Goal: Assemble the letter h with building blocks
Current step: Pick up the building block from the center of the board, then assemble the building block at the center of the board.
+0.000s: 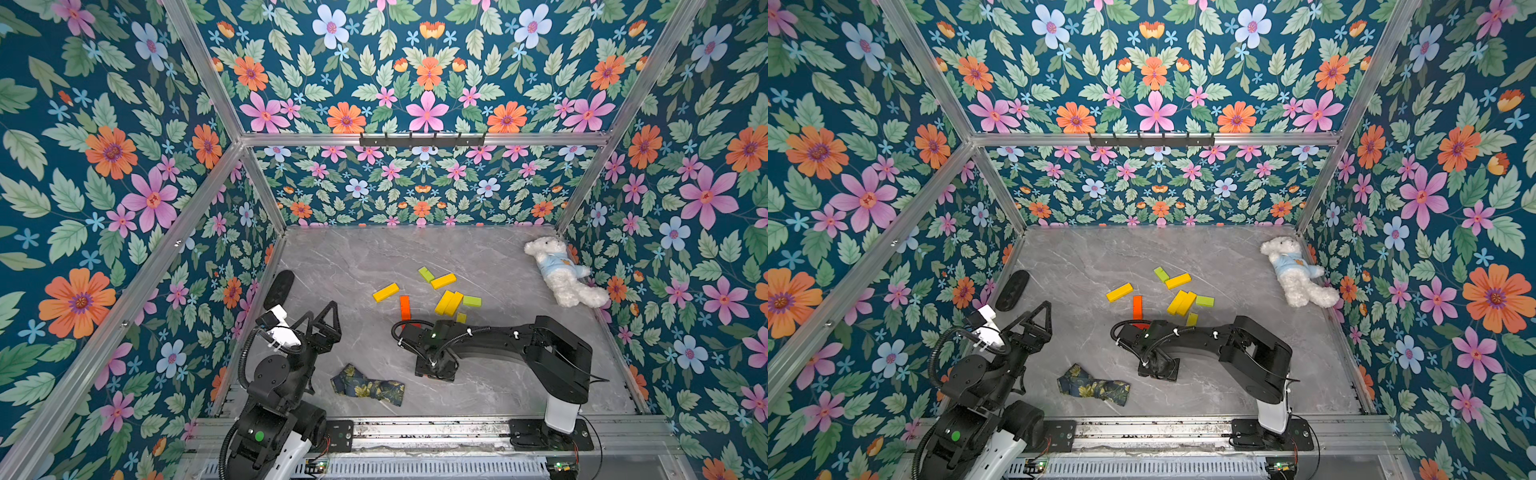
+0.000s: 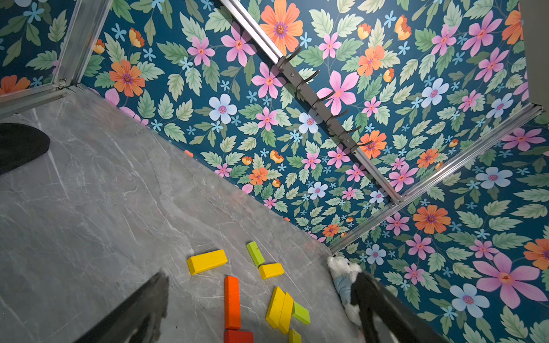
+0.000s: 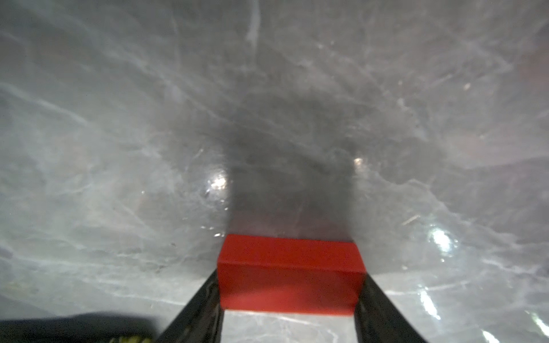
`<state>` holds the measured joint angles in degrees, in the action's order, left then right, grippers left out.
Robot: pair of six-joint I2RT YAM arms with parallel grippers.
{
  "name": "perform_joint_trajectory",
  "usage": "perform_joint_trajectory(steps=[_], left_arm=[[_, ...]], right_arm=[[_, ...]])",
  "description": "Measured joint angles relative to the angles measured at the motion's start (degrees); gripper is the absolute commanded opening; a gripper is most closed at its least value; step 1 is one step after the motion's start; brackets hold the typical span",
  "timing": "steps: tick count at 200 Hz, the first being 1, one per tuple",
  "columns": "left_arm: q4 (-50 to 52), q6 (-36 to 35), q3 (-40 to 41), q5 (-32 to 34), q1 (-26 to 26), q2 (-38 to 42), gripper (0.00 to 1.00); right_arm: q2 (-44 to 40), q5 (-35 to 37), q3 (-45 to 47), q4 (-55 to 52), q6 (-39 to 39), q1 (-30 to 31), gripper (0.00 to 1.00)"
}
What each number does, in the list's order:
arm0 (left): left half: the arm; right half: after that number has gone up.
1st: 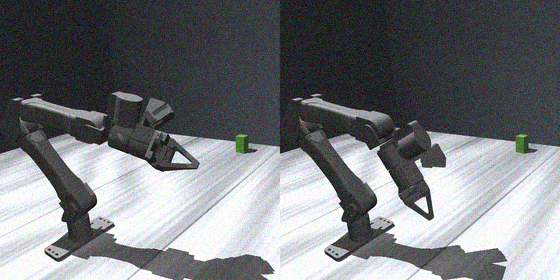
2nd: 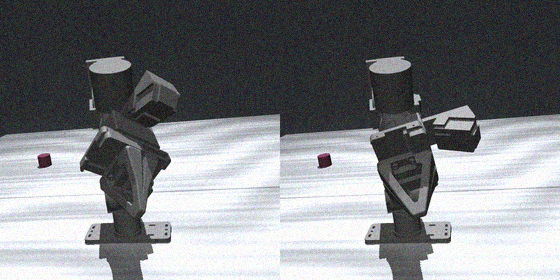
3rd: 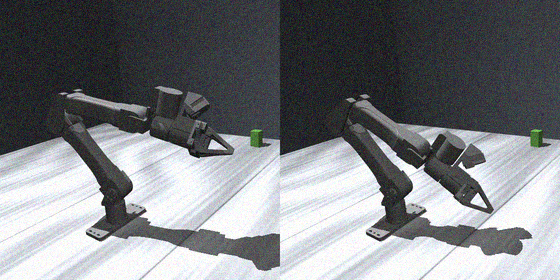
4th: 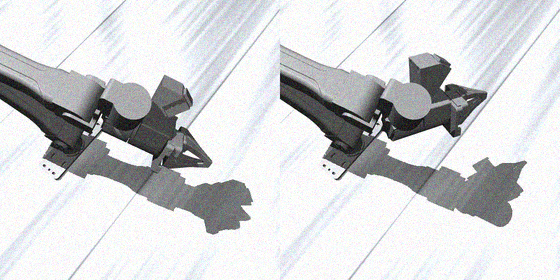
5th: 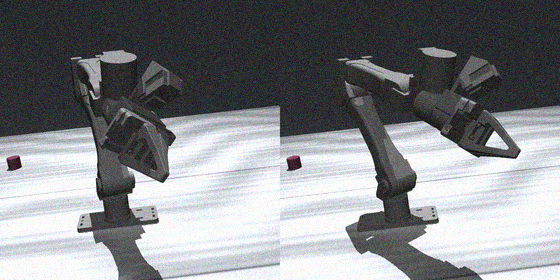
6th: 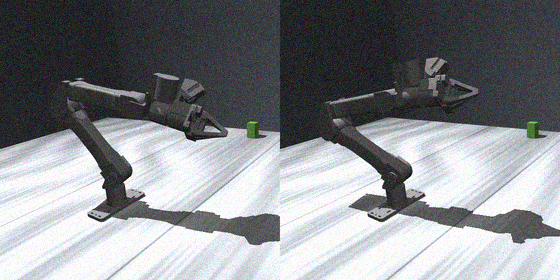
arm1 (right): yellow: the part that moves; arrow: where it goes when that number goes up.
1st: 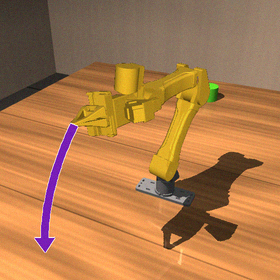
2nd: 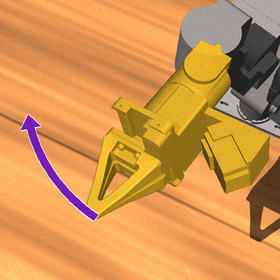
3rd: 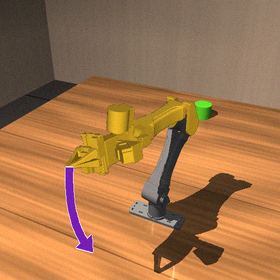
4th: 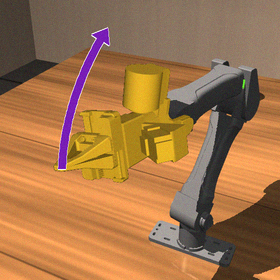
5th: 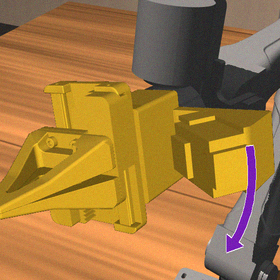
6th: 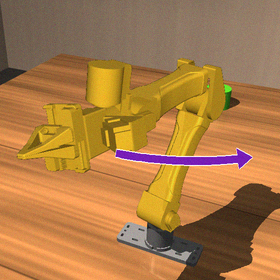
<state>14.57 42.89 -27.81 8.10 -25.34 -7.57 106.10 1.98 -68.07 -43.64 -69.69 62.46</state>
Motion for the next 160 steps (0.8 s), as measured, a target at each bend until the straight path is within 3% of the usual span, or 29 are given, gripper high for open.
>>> perform_joint_trajectory(steps=[62, 110, 160], left_arm=[[-0.7, 0.0, -0.2, -2.2, 0.0, -4.9, 1.00], [-4.9, -0.9, -2.1, -12.6, 0.0, -22.3, 1.00], [-9.0, -1.6, -2.8, -22.0, -0.6, -37.9, 1.00]], right_arm=[[-6.4, 6.3, 1.4, 0.1, 15.2, -2.1, 0.54], [-10.1, 5.4, 2.3, 1.1, 28.2, -10.5, 0.54], [-4.5, 1.8, -3.9, 3.5, 37.8, -16.2, 0.55]])
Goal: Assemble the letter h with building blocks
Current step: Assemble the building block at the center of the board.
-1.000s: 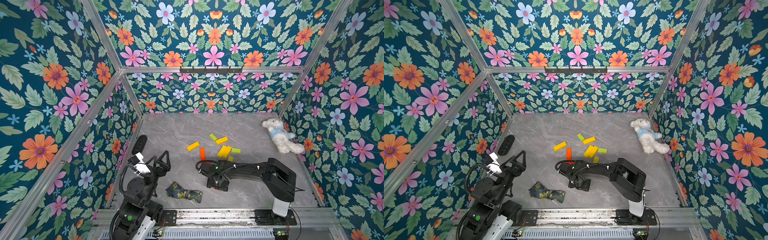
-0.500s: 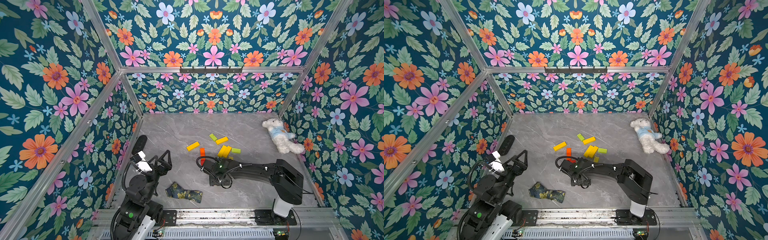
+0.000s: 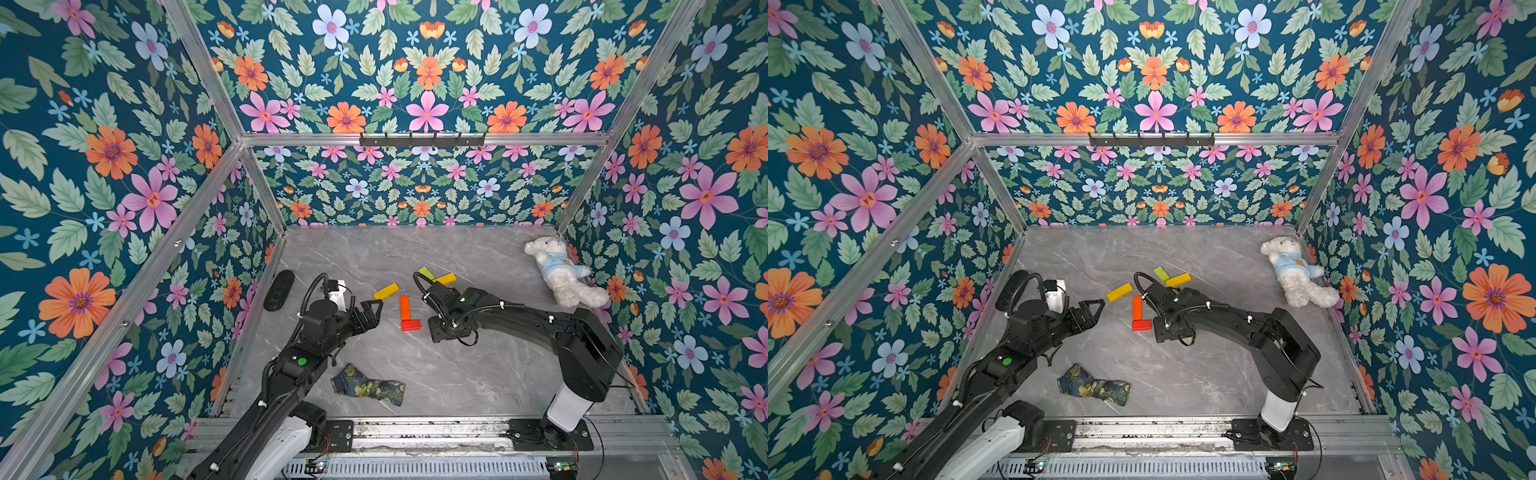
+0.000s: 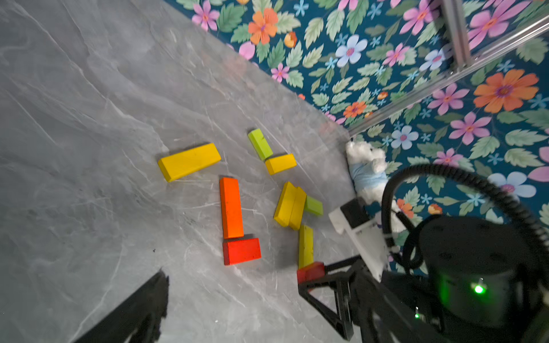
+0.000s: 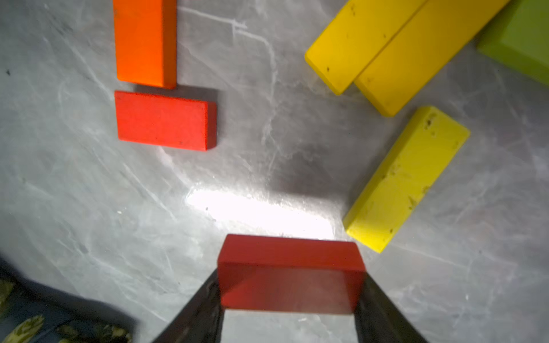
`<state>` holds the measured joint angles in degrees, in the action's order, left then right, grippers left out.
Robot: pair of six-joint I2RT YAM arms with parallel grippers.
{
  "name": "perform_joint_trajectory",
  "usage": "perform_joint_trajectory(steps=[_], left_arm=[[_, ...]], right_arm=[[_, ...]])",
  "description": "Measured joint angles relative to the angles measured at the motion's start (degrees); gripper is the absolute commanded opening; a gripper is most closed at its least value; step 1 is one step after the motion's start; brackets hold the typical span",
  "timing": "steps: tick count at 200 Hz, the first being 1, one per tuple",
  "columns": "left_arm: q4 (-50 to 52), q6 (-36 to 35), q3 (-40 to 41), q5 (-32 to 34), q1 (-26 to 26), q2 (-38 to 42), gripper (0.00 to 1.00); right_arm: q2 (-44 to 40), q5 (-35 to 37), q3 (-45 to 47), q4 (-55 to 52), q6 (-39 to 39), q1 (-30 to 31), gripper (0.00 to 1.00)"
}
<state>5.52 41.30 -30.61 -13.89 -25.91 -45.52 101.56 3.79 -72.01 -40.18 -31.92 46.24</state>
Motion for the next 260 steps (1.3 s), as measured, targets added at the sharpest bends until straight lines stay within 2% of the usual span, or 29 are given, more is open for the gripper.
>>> perform_joint_trajectory(steps=[60, 108, 127, 144, 175, 226, 260], left_arm=[[-2.2, -1.9, -1.0, -4.1, -0.3, -6.2, 1.00], [-4.1, -2.8, -1.5, -7.3, -0.3, -8.9, 0.99], [-4.3, -3.9, -1.5, -7.5, -2.3, -9.2, 0.99], [-3.4, -5.7, -2.4, -6.1, -6.7, -9.0, 0.99], [-0.9, -9.0, -5.6, 1.1, -14.6, -8.6, 0.99], [6.8, -9.6, -4.0, 10.2, -21.8, -7.7, 0.99], [8.1, -7.9, -3.8, 13.0, -22.6, -7.4, 0.99]], right_arm=[[9.6, -3.5, -8.5, 0.4, 7.7, -3.0, 0.56], [10.6, -4.0, -8.0, 0.9, 9.5, -4.5, 0.56], [10.7, -4.4, -7.3, 1.4, 9.6, -4.9, 0.56], [10.7, -5.1, -6.7, 1.8, 9.6, -4.8, 0.56], [10.9, -5.3, -6.6, 2.3, 9.6, -4.8, 0.56], [12.4, -5.3, -7.2, 2.3, 9.6, -4.8, 0.58], [13.1, -5.5, -7.9, 2.3, 9.6, -4.8, 0.64]])
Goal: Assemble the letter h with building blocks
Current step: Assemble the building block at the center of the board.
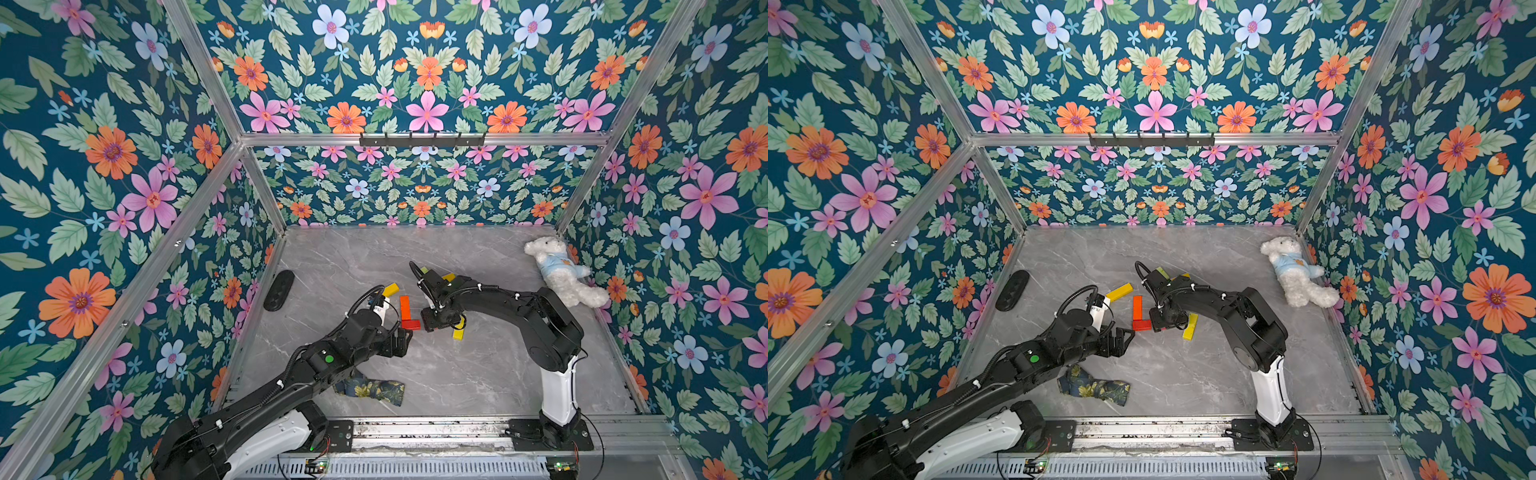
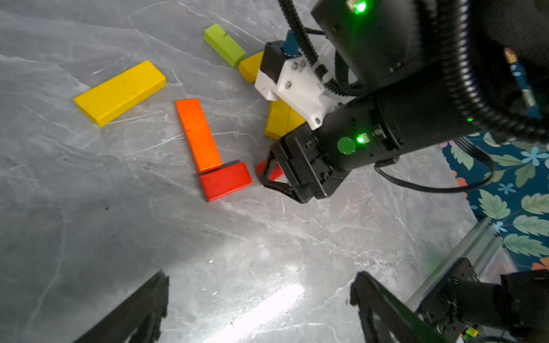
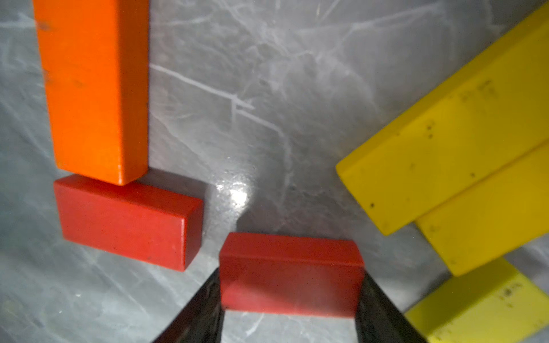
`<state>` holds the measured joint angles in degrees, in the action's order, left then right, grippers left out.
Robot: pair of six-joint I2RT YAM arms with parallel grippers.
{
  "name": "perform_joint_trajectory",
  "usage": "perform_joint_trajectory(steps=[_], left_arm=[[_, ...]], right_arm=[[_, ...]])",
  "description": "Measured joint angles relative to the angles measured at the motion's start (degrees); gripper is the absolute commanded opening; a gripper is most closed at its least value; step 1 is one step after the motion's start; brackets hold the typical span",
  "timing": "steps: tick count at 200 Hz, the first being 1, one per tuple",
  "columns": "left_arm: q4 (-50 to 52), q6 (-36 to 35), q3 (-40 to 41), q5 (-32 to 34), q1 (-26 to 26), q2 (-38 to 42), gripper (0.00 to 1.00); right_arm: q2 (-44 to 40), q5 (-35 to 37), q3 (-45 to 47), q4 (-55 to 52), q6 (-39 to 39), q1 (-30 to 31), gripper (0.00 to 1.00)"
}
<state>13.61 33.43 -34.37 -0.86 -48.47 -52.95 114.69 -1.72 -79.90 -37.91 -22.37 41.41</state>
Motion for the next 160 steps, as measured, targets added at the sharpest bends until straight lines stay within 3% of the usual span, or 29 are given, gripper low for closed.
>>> perform_joint_trajectory(steps=[32, 69, 101, 160], left_arm=[[0.6, 0.7, -0.1, 0.6, -0.2, 0.7, 0.99], [0.7, 0.7, -0.2, 0.6, -0.1, 1.1, 0.99], [0.7, 0.7, -0.2, 0.6, -0.1, 1.9, 0.99], [0.7, 0.7, -0.2, 0.6, -0.1, 2.2, 0.99]], right_arm=[[0.2, 0.0, -0.2, 0.3, -0.2, 0.0, 0.74], [-0.3, 0.0, 0.3, 1.2, -1.4, 0.0, 0.79], [-2.7, 0.7, 1.7, 1.7, -2.2, 0.0, 0.77], [-6.8, 1.9, 5.9, 4.1, -5.1, -0.1, 0.65]])
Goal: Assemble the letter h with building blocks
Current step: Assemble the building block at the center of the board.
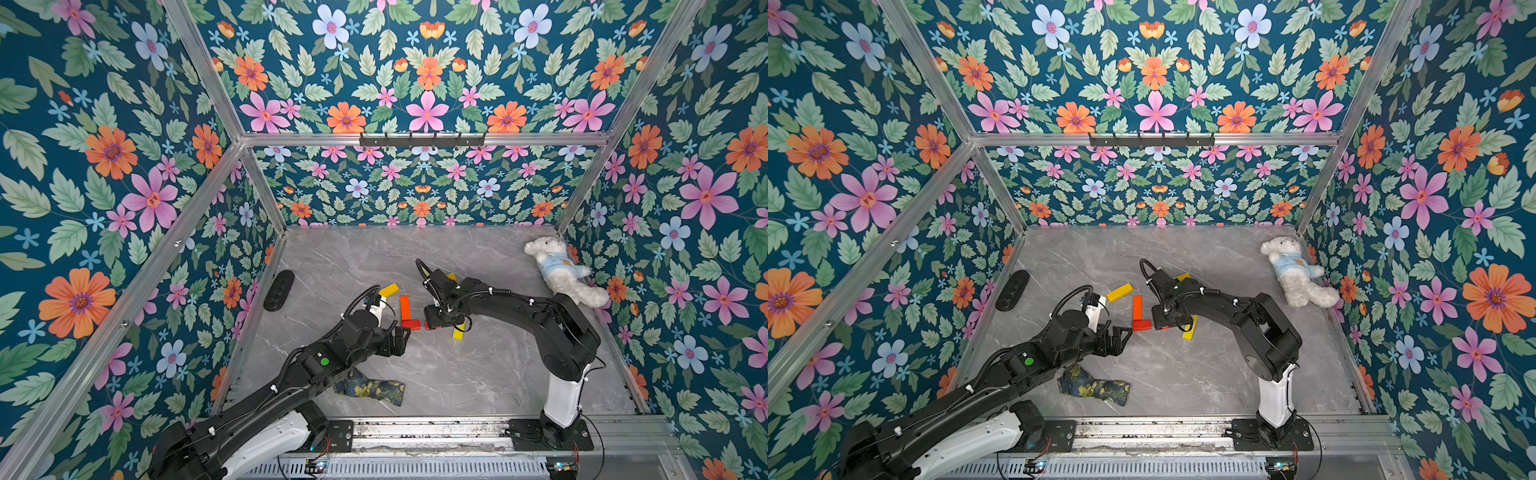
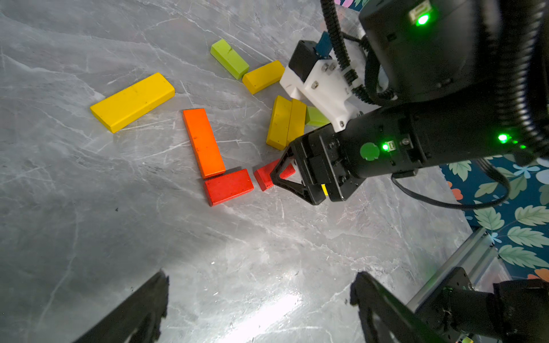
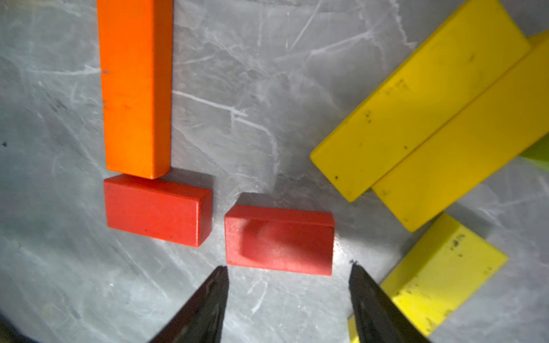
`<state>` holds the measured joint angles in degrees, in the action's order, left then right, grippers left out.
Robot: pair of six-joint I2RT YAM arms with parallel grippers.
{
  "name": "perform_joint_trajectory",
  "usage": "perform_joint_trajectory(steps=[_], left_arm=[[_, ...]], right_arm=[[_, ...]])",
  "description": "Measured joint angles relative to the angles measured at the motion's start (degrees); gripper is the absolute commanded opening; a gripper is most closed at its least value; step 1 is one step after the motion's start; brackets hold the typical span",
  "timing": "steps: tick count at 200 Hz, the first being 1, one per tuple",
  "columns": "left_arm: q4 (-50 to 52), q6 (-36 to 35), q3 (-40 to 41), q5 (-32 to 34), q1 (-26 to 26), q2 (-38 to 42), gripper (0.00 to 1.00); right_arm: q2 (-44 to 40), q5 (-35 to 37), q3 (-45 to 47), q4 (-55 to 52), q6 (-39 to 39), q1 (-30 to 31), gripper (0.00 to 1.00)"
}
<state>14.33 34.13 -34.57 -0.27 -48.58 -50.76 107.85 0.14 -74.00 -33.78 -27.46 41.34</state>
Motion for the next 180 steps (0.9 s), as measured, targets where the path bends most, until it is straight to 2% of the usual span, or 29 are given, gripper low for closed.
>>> perform_joint_trajectory(steps=[119, 180], left_arm=[[0.0, 0.0, 0.0, 0.1, 0.0, 0.0, 0.99], [0.2, 0.0, 0.3, 0.2, 0.0, 0.2, 0.99]], right_arm=[[0.0, -1.6, 3.6, 5.2, -5.7, -0.2, 0.55], [0.6, -2.5, 3.5, 6.6, -7.0, -0.2, 0.54]])
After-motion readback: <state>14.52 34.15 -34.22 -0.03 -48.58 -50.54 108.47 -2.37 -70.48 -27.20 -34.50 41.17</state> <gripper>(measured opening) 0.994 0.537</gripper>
